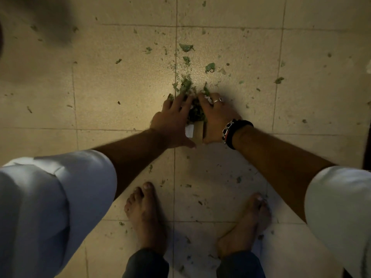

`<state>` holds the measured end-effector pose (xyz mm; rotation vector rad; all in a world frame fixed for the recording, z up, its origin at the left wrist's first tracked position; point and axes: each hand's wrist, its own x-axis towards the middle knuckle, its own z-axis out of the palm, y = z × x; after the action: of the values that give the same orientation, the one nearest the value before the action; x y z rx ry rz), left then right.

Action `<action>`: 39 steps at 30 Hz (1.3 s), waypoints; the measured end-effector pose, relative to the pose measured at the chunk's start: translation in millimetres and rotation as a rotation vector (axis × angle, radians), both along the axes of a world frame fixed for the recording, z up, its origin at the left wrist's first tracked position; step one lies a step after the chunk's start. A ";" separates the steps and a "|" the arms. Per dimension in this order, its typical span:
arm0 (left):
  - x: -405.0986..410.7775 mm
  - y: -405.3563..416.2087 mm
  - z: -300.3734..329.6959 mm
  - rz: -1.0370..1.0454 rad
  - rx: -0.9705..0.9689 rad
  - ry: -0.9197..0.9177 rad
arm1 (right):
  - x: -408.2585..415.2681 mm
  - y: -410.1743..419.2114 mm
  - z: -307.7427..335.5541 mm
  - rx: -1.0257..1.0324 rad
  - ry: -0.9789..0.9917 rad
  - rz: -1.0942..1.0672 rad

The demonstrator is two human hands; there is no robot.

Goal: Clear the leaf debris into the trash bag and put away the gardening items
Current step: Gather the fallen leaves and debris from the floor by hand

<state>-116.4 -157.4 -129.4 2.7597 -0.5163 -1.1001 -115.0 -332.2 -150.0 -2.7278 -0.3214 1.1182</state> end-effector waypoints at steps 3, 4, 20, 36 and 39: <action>-2.0 14.1 0.9 0.109 -0.065 -0.098 | 0.1 -7.4 3.7 0.144 0.010 -0.110; -0.7 20.2 -0.4 0.140 -0.073 -0.132 | 0.8 -11.3 6.0 0.154 0.025 -0.151; -16.4 -8.8 -23.2 0.189 -0.104 -0.021 | -17.8 34.0 -10.9 0.027 -0.037 -0.229; -12.8 -7.3 90.1 0.347 -0.367 0.070 | -15.3 13.3 122.1 0.601 0.335 -0.770; -9.1 -4.9 166.0 0.363 -0.381 0.095 | -8.8 12.2 191.8 0.624 0.352 -0.751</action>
<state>-125.5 -162.3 36.6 2.3357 -0.1764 -0.9277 -123.8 -320.0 41.8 -1.7996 0.3334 1.0058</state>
